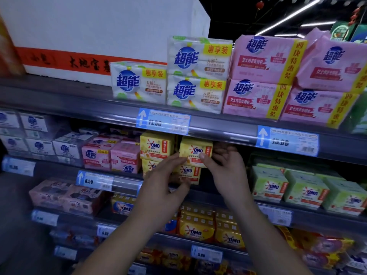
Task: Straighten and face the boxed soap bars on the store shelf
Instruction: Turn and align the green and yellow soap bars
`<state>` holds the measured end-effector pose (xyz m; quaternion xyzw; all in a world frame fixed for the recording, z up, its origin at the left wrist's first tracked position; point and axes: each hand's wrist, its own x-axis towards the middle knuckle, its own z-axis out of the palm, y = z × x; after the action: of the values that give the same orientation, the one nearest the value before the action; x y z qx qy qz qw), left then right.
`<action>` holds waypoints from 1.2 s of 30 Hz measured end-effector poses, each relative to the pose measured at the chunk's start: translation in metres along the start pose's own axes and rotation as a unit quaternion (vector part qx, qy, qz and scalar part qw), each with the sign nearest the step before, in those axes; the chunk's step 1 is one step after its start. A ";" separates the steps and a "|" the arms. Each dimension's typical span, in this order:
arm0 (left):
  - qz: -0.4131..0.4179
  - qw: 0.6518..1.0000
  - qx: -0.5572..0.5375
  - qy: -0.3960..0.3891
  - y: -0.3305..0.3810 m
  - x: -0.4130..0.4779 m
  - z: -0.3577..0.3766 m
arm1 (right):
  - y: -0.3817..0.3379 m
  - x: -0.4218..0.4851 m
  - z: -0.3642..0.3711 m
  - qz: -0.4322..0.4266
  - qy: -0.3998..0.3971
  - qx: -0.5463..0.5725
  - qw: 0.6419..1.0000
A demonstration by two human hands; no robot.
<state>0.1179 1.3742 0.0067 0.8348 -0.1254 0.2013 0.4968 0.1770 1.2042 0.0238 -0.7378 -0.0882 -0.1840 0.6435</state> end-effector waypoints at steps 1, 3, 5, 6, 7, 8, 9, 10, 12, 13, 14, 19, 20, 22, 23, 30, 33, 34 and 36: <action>0.008 1.000 0.016 0.004 -0.001 -0.001 -0.001 | 0.002 0.001 0.001 0.003 0.000 -0.005 1.000; 0.020 0.999 0.038 0.016 -0.001 -0.001 -0.002 | 0.004 0.003 0.003 0.004 0.008 -0.013 1.000; 0.036 0.998 0.050 0.030 -0.001 -0.001 -0.003 | 0.005 0.004 0.006 0.005 0.016 -0.020 1.000; 0.043 0.997 0.050 0.039 0.000 -0.001 -0.004 | 0.005 0.005 0.008 0.006 0.020 -0.023 1.000; 0.048 0.997 0.046 0.048 0.000 -0.001 -0.005 | 0.005 0.005 0.009 0.006 0.023 -0.027 0.999; 0.052 0.996 0.042 0.056 0.000 -0.002 -0.007 | 0.005 0.005 0.010 0.004 0.025 -0.031 0.999; 0.058 0.995 0.040 0.065 -0.001 -0.002 -0.009 | 0.005 0.005 0.011 0.002 0.025 -0.037 0.999; 0.064 0.994 0.039 0.075 -0.002 -0.001 -0.012 | 0.006 0.005 0.012 -0.001 0.024 -0.043 0.999; 0.071 0.992 0.037 0.099 -0.007 0.000 -0.021 | 0.005 0.005 0.013 -0.004 0.020 -0.057 0.998; 0.067 0.991 0.042 0.112 -0.011 0.002 -0.027 | 0.005 0.004 0.013 -0.006 0.018 -0.065 0.998; 0.058 0.989 0.049 0.126 -0.015 0.004 -0.033 | 0.004 0.004 0.013 -0.007 0.016 -0.071 0.997; 0.005 0.983 0.088 0.161 -0.037 0.020 -0.062 | 0.001 0.001 0.016 -0.007 0.001 -0.072 0.997; 0.000 0.983 0.112 0.143 -0.039 0.025 -0.067 | 0.001 0.000 0.016 -0.007 -0.002 -0.069 0.998; -0.004 0.985 0.148 0.085 -0.039 0.036 -0.073 | 0.001 -0.005 0.015 -0.016 0.006 -0.079 0.997; -0.003 0.985 0.162 0.060 -0.038 0.041 -0.075 | 0.001 -0.008 0.015 -0.019 0.017 -0.085 0.996; -0.028 0.986 0.160 0.024 -0.040 0.056 -0.072 | 0.000 -0.029 0.022 -0.055 0.055 -0.139 0.987; -0.007 0.993 0.106 0.056 -0.044 0.052 -0.074 | -0.003 -0.036 0.026 -0.094 0.099 -0.182 0.974; 0.014 0.995 0.081 0.063 -0.045 0.049 -0.076 | -0.004 -0.040 0.028 -0.112 0.119 -0.189 0.968; 0.048 0.996 0.020 0.067 -0.042 0.041 -0.082 | -0.009 -0.049 0.033 -0.143 0.149 -0.176 0.963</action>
<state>0.1539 1.4662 0.0281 0.8223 -0.1275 0.2832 0.4768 0.1340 1.2433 0.0093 -0.7836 -0.0621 -0.3940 0.4763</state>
